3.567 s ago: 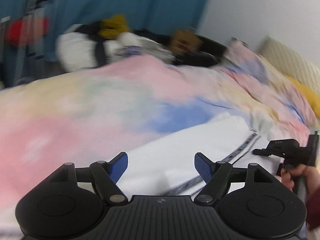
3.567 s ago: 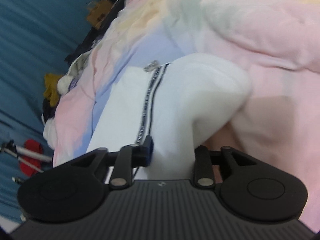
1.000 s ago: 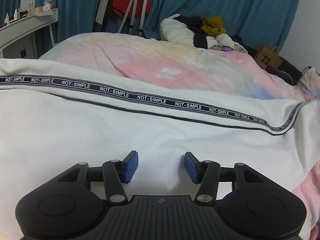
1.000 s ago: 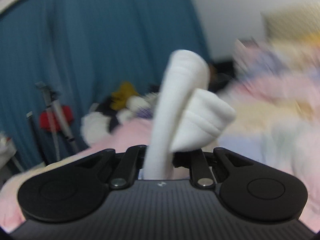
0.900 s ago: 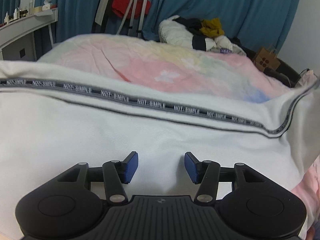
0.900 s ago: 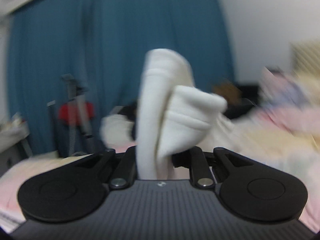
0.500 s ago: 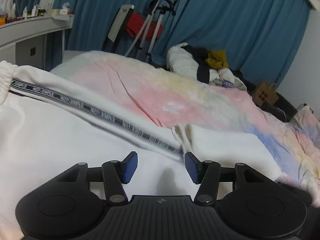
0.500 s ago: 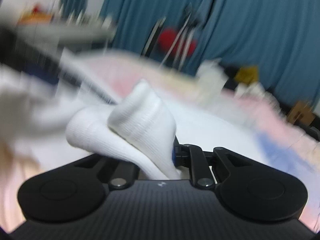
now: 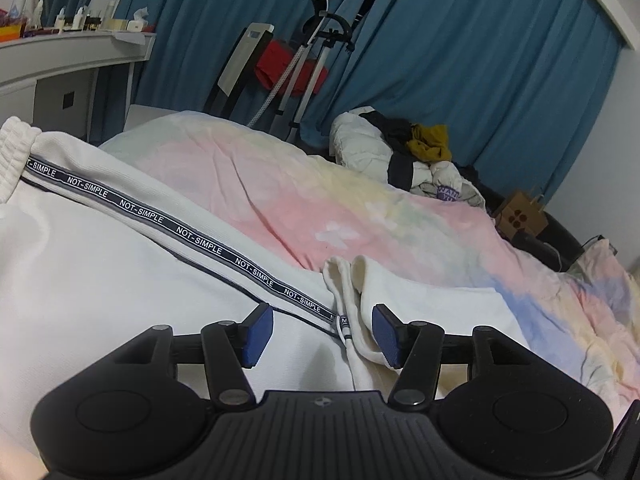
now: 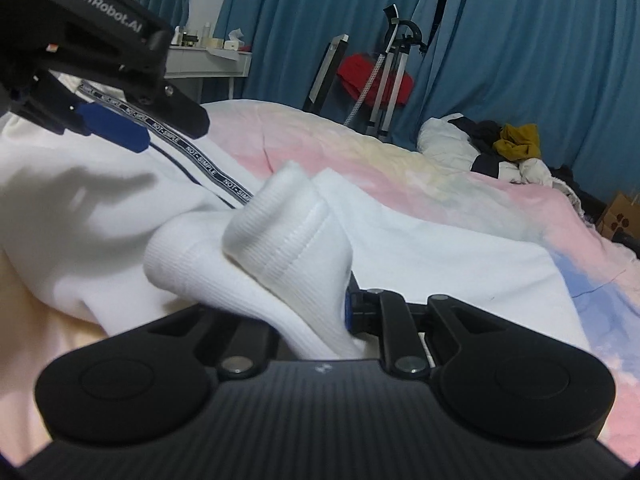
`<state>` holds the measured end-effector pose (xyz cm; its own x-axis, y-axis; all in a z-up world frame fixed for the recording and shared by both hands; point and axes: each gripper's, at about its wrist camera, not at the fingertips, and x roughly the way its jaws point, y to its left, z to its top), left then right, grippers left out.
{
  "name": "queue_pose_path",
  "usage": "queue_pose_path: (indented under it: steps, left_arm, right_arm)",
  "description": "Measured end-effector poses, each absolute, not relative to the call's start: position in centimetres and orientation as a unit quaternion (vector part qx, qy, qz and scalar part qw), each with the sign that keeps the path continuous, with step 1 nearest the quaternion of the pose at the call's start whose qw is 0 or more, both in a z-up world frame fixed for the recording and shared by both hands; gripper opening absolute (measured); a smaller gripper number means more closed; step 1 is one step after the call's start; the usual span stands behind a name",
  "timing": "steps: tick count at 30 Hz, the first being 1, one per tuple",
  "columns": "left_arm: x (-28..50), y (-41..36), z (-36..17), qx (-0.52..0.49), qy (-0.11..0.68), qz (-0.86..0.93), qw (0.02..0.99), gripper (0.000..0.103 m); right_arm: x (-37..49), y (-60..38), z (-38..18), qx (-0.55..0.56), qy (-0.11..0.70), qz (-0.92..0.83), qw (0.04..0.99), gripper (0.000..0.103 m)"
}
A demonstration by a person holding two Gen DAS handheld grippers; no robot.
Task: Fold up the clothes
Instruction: 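Fold the ribbed cuffs with the right gripper over onto the sweatpants and release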
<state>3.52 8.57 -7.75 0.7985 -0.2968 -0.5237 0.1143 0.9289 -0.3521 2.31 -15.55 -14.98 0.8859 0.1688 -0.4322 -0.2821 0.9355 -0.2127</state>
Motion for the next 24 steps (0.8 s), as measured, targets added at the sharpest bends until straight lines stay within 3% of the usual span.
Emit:
queue_pose_path:
  steps: [5, 10, 18, 20, 22, 24]
  left_arm:
    - [3.5, 8.1, -7.9, -0.14, 0.296, -0.103, 0.939, 0.059]
    - [3.9, 7.4, -8.4, -0.12, 0.304, -0.095, 0.94, 0.06]
    - [3.0, 8.6, -8.0, -0.116, 0.334, -0.063, 0.933, 0.062]
    - [2.4, 9.8, -6.9, -0.123, 0.338, -0.05, 0.932, 0.071]
    - [1.7, 11.0, -5.7, -0.129, 0.34, -0.038, 0.931, 0.083]
    - [1.0, 12.1, -4.5, -0.123, 0.342, -0.033, 0.931, 0.085]
  right_arm:
    - [1.8, -16.4, -12.6, -0.07, 0.158, 0.13, 0.976, 0.017]
    - [4.2, -16.1, -15.3, -0.051, 0.235, 0.149, 0.959, 0.016]
    - [4.6, -16.8, -15.3, 0.005, 0.248, 0.162, 0.955, 0.021]
    - [4.6, -17.0, -15.2, 0.019, 0.253, 0.171, 0.952, 0.029]
    - [4.2, -17.2, -14.9, 0.035, 0.253, 0.19, 0.948, 0.054]
    - [3.2, -17.1, -14.4, 0.047, 0.246, 0.203, 0.946, 0.071]
